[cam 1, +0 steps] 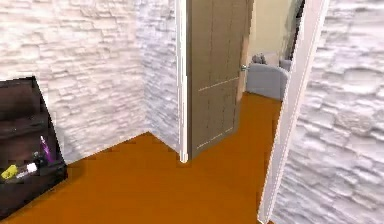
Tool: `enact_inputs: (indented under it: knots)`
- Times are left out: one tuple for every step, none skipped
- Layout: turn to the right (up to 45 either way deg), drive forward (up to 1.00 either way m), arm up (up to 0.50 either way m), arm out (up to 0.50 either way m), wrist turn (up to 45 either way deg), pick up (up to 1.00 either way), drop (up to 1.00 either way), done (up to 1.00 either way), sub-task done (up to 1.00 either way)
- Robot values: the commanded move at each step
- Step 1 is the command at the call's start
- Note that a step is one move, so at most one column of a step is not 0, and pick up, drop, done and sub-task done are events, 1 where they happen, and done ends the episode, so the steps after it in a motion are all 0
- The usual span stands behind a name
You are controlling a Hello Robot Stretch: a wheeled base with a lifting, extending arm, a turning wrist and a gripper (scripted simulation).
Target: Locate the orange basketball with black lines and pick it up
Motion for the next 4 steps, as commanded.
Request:
enact_inputs:
  knots:
    - [3.0,0.00,0.00,0.00,0.0,0.00,0.00,0.00,0.00]
    - [0.0,1.00,0.00,0.00,0.0,0.00,0.00,0.00,0.00]
    - [3.0,0.00,0.00,0.00,0.0,0.00,0.00,0.00,0.00]
    - [0.0,0.30,0.00,0.00,0.0,0.00,0.00,0.00,0.00]
